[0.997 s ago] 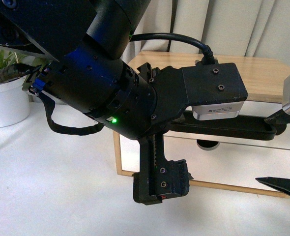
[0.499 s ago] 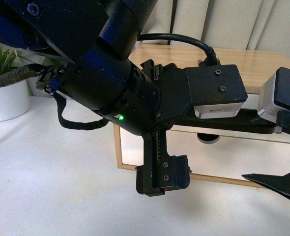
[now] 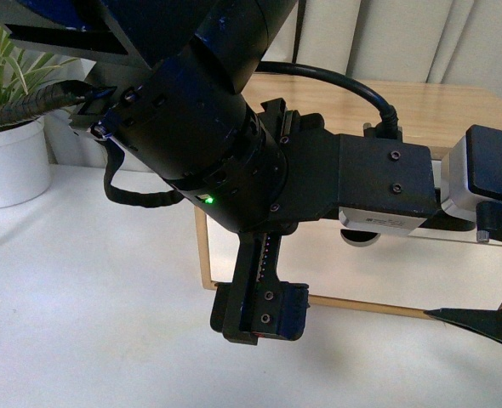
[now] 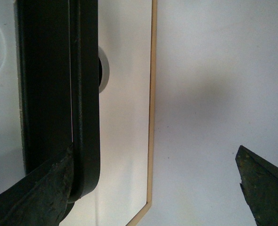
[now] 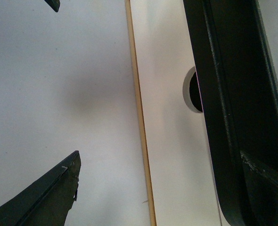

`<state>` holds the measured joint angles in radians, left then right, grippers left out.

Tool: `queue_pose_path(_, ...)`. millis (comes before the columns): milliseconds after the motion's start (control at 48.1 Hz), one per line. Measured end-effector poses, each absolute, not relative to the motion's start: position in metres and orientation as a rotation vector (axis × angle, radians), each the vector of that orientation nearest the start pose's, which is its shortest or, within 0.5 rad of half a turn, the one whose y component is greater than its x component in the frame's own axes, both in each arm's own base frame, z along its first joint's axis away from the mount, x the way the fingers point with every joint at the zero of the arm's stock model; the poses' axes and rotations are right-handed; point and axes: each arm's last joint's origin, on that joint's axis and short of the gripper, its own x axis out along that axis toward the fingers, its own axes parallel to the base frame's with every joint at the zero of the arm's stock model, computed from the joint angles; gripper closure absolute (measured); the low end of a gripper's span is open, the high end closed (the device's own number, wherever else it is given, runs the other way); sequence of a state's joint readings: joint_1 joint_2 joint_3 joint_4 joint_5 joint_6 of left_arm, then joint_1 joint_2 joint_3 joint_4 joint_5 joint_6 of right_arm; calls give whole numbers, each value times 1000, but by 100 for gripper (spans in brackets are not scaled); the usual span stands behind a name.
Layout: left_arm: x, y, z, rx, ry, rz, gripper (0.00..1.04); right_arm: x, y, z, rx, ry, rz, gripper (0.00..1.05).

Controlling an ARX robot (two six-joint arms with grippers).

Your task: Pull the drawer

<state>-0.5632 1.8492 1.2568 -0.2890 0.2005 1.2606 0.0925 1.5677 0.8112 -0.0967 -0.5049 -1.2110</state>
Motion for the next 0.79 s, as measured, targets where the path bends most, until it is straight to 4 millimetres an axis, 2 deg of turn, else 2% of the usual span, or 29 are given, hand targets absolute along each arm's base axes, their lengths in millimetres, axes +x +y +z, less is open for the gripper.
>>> queue_pose_path(478, 319, -216, 197, 1284, 343, -1238, 6, 290, 41, 174, -959, 430, 1050, 9)
queue_pose_path(790, 304, -210, 196, 1273, 326, -1278, 6, 274, 41, 178, -963, 445, 1101, 9)
